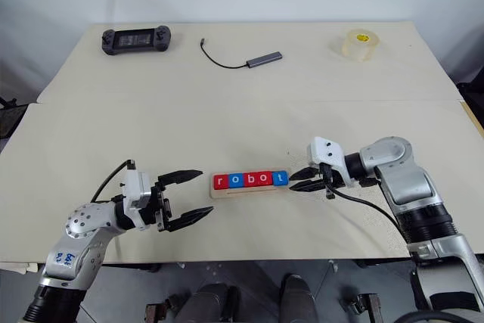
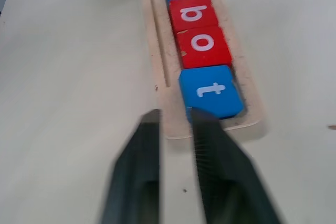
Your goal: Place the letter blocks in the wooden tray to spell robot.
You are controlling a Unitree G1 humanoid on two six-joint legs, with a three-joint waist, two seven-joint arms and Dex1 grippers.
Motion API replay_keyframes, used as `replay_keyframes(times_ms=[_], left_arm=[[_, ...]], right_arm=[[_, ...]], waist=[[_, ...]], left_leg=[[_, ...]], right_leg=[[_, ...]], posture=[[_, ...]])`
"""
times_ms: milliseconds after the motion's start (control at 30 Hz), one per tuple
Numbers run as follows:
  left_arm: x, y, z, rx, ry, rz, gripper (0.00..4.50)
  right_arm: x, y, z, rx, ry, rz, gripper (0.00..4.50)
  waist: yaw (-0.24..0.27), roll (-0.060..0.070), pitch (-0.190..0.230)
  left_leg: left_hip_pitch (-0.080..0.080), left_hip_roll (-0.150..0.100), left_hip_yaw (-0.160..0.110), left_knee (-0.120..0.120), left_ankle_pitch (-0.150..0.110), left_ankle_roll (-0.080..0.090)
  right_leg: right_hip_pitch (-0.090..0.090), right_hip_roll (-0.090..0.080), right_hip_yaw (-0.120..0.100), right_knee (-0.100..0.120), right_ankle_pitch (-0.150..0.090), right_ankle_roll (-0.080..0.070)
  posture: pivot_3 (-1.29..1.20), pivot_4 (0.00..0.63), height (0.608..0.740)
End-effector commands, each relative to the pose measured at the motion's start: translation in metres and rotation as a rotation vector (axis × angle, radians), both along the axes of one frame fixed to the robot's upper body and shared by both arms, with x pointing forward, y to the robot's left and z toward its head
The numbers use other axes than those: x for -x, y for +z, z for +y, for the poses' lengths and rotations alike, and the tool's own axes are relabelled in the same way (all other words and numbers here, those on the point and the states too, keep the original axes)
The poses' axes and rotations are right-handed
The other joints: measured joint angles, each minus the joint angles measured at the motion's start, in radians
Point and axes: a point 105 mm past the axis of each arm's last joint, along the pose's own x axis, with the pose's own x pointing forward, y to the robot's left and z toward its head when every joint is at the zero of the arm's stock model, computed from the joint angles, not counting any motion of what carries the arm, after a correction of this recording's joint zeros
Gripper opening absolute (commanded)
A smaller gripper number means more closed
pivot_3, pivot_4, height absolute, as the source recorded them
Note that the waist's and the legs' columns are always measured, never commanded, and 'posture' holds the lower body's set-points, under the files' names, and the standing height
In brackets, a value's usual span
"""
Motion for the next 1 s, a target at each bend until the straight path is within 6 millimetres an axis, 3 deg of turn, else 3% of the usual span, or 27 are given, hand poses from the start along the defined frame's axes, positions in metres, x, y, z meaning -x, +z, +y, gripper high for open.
replay_keyframes(times_ms=[33,367,533,667,733,867,1000], left_arm=[[0.002,0.009,-0.002,-0.004,-0.013,-0.047,4.5],[-0.001,0.01,-0.001,-0.009,-0.008,-0.053,4.5],[-0.001,0.011,0.003,-0.012,0.007,-0.059,4.5],[0.002,0.008,0.017,-0.03,0.035,-0.04,4.5],[0.003,0.006,0.025,-0.042,0.053,-0.032,4.5],[-0.001,0.009,0.042,-0.059,0.1,-0.024,4.5],[-0.005,0.007,0.055,-0.075,0.129,-0.008,4.5]], right_arm=[[-0.005,-0.001,0.01,-0.025,-0.013,-0.041,0.04],[-0.017,0.001,0.014,-0.044,-0.045,-0.074,0.04],[-0.008,0.026,-0.001,-0.159,-0.08,-0.093,0.04],[0.008,0.034,-0.031,-0.2,-0.151,-0.158,0.88],[0.009,0.04,-0.041,-0.256,-0.209,-0.27,1.59],[0.04,0.034,-0.065,-0.369,-0.233,-0.18,2.93],[0.05,0.027,-0.072,-0.39,-0.271,-0.177,4.31]], waist=[[0.0,0.0,0.0],[0.0,0.0,0.0],[0.002,0.0,0.0],[0.014,0.0,0.0],[0.016,0.0,0.0],[0.021,0.0,0.0],[0.021,0.0,0.0]], left_leg=[[0.0,0.0,0.0,0.0,0.0,0.0],[0.0,0.0,0.0,0.0,0.0,0.0],[0.0,0.0,0.0,0.0,0.0,0.0],[-0.001,-0.001,-0.002,0.0,0.0,0.0],[0.0,0.0,-0.002,-0.001,0.0,0.0],[0.0,0.0,0.0,-0.001,0.0,0.0],[0.002,0.0,0.002,0.0,0.0,0.0]], right_leg=[[0.0,0.0,0.0,0.0,0.0,0.0],[0.0,0.0,0.0,0.0,0.0,0.0],[0.0,0.0,0.0,0.0,0.0,0.0],[0.0,0.0,-0.001,-0.001,0.0,0.0],[0.001,0.0,-0.001,-0.002,0.0,0.0],[0.001,0.0,-0.001,-0.001,0.0,0.0],[0.001,0.0,0.001,-0.001,0.0,0.0]], posture=[[0.0,0.15,0.74],[0.0,0.15,0.74],[0.0,0.15,0.74],[0.0,0.15,0.74],[0.0,0.15,0.74],[0.0,0.15,0.74],[0.0,0.15,0.74]])
